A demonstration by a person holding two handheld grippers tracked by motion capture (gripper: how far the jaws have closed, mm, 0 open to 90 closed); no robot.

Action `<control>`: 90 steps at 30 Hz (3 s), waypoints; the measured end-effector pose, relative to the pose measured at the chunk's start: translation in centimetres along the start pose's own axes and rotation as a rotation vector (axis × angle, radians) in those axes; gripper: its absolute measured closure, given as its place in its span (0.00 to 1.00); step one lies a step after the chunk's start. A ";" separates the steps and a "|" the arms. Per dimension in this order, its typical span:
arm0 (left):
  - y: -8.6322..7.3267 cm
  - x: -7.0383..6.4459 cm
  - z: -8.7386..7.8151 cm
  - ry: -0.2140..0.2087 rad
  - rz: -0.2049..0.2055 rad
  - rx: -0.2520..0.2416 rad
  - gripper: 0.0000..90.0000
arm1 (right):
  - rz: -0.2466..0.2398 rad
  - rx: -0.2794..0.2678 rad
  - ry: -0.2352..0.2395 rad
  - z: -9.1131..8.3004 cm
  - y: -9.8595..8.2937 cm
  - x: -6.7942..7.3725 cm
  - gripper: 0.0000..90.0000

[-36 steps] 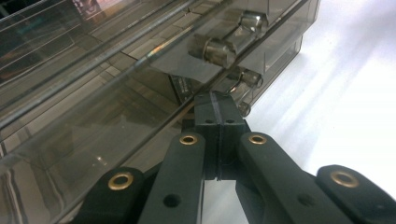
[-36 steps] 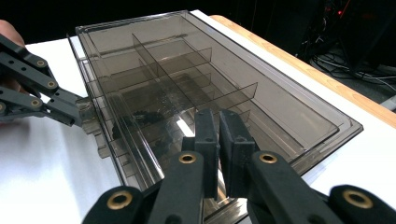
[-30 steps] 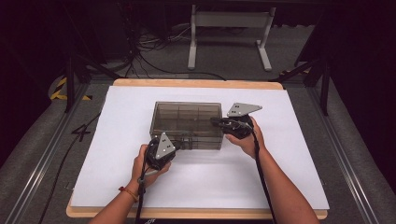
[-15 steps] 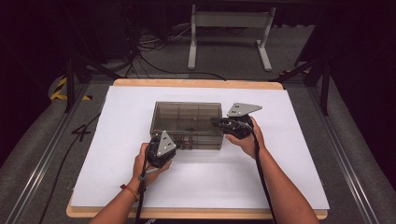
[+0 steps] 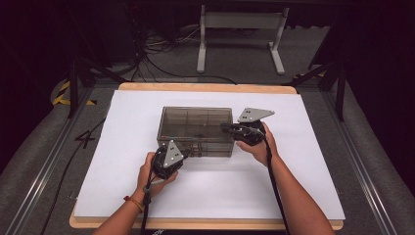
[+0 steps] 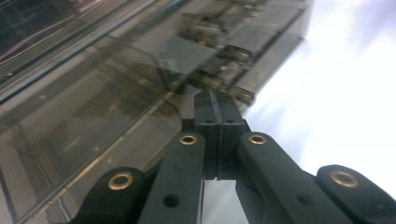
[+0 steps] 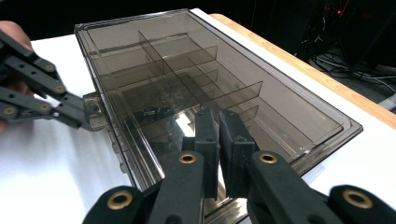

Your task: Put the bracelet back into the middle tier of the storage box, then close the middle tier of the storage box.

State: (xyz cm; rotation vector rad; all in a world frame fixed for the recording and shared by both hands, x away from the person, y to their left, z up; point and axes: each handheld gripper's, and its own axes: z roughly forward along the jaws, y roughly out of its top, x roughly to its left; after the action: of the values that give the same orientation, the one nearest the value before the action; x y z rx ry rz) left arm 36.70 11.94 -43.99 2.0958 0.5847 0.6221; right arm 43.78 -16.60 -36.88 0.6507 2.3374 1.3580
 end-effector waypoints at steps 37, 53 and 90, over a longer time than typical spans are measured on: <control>-4.0 4.1 -7.6 -0.029 -0.027 -0.011 0.95 | -0.051 0.058 -0.104 -3.8 -0.2 0.4 0.95; -5.2 6.1 -9.7 0.012 -0.075 -0.034 0.86 | -0.024 0.059 -0.157 -8.6 -3.9 0.7 0.85; -9.6 7.7 -10.9 0.033 -0.170 0.030 0.17 | 0.106 0.044 -0.285 -16.8 -14.7 1.7 0.21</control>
State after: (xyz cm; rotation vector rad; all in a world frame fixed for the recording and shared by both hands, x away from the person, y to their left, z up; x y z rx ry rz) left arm 34.13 28.18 -44.65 2.0410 0.7868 0.5543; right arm 30.64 -33.99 -41.98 0.9272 2.1351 1.1720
